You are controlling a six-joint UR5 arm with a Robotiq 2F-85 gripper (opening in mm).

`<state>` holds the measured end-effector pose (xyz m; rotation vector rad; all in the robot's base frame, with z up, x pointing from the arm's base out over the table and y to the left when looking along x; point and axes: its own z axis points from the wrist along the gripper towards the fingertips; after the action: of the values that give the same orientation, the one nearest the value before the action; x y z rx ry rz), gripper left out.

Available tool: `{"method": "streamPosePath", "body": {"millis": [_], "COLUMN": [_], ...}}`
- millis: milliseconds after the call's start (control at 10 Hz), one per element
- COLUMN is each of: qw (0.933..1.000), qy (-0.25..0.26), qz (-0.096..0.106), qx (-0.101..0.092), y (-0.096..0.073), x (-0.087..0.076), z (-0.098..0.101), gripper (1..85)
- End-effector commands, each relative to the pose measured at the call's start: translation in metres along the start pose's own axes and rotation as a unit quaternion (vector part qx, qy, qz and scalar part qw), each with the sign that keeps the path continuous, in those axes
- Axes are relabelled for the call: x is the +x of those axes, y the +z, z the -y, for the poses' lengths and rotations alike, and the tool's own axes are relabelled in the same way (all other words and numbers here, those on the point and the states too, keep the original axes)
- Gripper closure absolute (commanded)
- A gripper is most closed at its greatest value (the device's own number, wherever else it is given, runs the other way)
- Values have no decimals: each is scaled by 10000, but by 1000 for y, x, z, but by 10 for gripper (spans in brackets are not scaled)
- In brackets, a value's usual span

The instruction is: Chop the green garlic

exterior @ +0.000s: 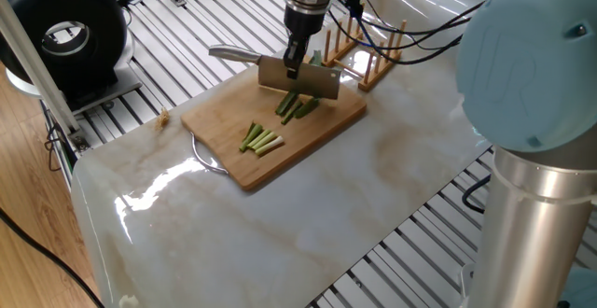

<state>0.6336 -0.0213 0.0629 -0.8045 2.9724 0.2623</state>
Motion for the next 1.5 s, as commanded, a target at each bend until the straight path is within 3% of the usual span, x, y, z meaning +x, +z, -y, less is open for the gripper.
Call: {"method": "streamPosePath", "body": {"millis": [0,100,200,300,500,700,900,1000,1400], "qw": [9996,9986,9976,9969,9958,9956,9947,9934,9950], "qy": [159,245,270,273,433,439,528,750,637], "qz": [-231,-478,-623,-654,-736,-640,-356,-177,12], "qx": [17,22,161,328,343,524,812,846,772], "y": [-6,-13,-21,-28,-38,-38,-35,-30,-22], "x": [-2,4,3,-3,-10,-13,-21,-24,-39], "z": [-13,-21,-22,-25,-40,-34,-15,-10,-12], "gripper": [843,843,843,843,843,843,843,843,843]}}
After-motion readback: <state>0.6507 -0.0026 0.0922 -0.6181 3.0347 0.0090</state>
